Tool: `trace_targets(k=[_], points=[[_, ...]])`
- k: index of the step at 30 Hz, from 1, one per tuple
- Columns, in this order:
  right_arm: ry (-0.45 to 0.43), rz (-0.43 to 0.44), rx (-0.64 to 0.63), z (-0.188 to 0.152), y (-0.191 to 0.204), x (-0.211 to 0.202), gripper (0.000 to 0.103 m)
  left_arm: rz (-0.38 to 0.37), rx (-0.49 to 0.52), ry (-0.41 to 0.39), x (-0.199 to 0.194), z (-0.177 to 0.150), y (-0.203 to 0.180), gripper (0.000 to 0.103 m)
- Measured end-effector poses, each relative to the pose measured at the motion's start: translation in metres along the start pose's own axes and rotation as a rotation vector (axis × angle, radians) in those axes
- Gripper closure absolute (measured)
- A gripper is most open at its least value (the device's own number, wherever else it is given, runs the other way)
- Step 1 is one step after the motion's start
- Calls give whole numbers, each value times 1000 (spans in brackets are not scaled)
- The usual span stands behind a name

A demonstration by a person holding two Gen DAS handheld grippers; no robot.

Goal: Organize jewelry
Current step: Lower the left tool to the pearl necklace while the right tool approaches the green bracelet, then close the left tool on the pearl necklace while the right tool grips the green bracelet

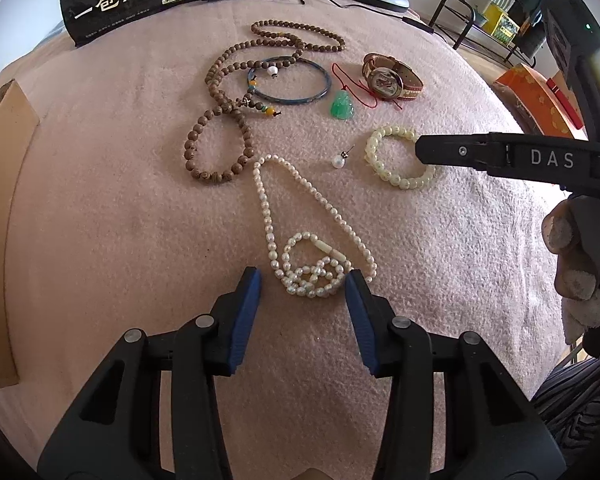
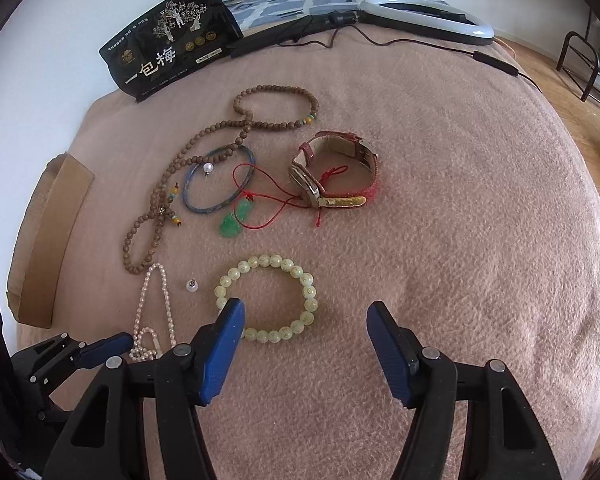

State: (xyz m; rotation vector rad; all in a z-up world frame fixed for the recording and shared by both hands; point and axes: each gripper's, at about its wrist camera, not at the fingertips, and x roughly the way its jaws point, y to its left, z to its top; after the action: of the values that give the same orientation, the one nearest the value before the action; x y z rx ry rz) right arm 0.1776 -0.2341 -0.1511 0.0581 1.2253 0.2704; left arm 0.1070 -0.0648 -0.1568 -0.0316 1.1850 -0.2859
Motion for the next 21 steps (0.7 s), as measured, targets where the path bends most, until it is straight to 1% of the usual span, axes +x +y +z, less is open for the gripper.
trace_targets(k=[3, 5, 8, 9, 10, 11, 13, 17, 20, 21], points=[[10, -28, -9, 3, 3, 6, 40, 11, -1, -1, 5, 5, -2, 58], [15, -32, -8, 6, 3, 10, 40, 16, -7, -9, 6, 6, -3, 62], [21, -47, -25, 8, 6, 15, 40, 26, -4, -21, 8, 9, -2, 72], [24, -57, -33, 9, 7, 17, 40, 26, -12, -23, 9, 10, 0, 78], [28, -66, -39, 8, 8, 18, 40, 24, -22, -24, 9, 11, 2, 83], [33, -75, -45, 8, 9, 20, 40, 18, -36, -24, 9, 12, 5, 85], [38, -94, -56, 8, 12, 21, 40, 4, -69, -25, 8, 14, 11, 92], [38, -130, -84, 7, 19, 24, 41, -29, -118, -24, 8, 15, 19, 97], [22, -150, -100, 6, 22, 24, 51, -45, -130, -30, 5, 16, 20, 97], [13, -157, -101, 4, 21, 23, 57, -48, -134, -32, 3, 15, 19, 97]])
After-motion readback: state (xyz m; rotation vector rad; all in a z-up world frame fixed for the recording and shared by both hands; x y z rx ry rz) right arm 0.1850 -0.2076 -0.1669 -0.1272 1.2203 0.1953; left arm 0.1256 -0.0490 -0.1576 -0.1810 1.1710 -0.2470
